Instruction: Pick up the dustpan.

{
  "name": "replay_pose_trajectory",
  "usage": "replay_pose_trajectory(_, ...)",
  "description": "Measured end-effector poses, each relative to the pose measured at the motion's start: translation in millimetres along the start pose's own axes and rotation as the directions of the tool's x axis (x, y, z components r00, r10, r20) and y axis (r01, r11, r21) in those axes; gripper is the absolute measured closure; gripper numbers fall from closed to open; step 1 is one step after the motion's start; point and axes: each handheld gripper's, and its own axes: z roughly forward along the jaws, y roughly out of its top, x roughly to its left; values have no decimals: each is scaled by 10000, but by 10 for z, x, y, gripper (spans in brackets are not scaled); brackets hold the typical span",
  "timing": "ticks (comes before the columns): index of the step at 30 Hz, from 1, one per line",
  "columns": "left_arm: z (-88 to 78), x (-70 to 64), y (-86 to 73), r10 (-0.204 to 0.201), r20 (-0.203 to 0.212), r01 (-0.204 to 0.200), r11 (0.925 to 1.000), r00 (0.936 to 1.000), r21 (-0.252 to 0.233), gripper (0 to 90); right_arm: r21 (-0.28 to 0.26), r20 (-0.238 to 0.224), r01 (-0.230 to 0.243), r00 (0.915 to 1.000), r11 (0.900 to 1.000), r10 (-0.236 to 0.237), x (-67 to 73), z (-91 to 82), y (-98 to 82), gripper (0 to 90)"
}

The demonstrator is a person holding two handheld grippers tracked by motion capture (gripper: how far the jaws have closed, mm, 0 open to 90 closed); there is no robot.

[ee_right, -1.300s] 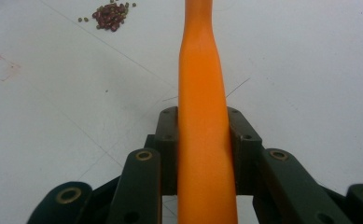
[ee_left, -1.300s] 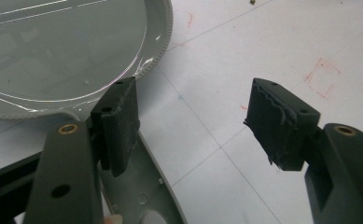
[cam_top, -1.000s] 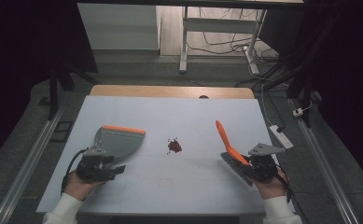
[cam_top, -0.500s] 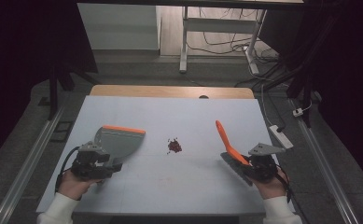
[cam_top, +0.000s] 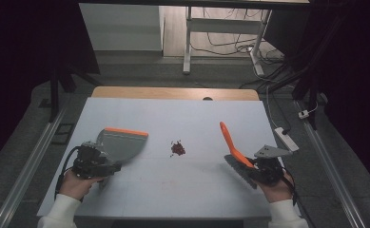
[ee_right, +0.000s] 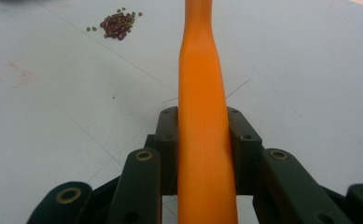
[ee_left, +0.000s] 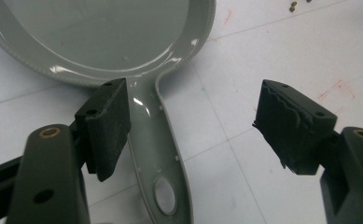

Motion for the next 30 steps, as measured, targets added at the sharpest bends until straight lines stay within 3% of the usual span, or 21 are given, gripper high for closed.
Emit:
replay_pose_trajectory(5,33,15,41,-125,-498,140,9995,9987,291,275,-13,-31,17,10000,10000,-17,-4,16,15,702)
replay_pose_trajectory(11,127,78,-39,-212,-841,282,9962,9962,822,274,102,-10,83,10000,9999,-83,3,43,12,701)
replay_pose_trajectory(20,198,167,-93,-799,-713,879,9893,9943,1166,268,111,3,112,9999,9999,-113,7,49,12,701)
replay_pose_trajectory(30,338,200,-87,-1010,-768,1103,9855,9919,1287,300,170,34,112,9999,9998,-113,8,59,2,702)
